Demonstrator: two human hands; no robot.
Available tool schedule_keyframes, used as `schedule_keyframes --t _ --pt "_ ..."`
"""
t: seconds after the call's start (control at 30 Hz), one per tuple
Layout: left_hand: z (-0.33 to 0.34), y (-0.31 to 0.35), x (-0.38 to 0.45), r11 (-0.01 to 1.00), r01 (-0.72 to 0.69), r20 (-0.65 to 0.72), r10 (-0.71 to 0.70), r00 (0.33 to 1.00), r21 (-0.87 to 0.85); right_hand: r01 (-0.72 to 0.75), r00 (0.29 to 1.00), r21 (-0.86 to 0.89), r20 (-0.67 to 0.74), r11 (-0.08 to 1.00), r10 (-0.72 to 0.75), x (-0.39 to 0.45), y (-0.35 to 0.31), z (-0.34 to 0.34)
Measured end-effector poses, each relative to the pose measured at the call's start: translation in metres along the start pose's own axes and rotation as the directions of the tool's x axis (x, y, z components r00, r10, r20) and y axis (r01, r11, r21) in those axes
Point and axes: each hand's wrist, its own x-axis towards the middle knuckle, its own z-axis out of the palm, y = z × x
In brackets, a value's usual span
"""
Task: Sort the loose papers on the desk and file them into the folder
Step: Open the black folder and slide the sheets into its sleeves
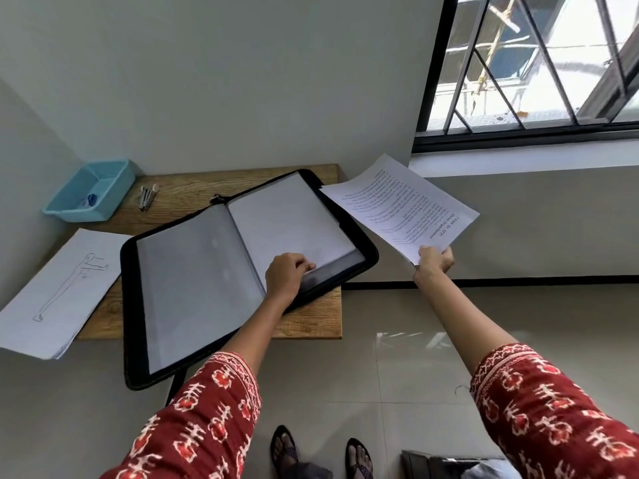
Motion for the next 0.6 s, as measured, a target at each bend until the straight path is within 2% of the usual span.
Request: schedule_keyframes --t 0.13,0.33,0.53,0.6 --pt "-0.003 -0.005 0.003 0.994 0.064 -0.019 -0.066 0.998 -0.089 -0.002 1.000 -0.011 -0.007 1.000 0.002 0.002 -0.001 -0.005" --pt "-0.009 -0.001 0.008 0.988 0.042 -0.061 -0.051 0.997 -0.150 0.005 1.000 0.004 0.011 1.000 -0.006 -0.004 -0.002 -0.011" --pt "-0.008 0.001 0.014 0.998 -0.011 0.048 0.014 0.999 -0.070 0.030 0.999 0.025 0.040 0.999 -0.031 -0.016 -0.011 -0.024" --pt "-0.003 -0.002 0.017 0.995 -0.001 0.106 0.012 0.994 -0.098 0.031 0.998 0.020 0.050 0.999 -0.032 -0.016 -0.015 -0.031"
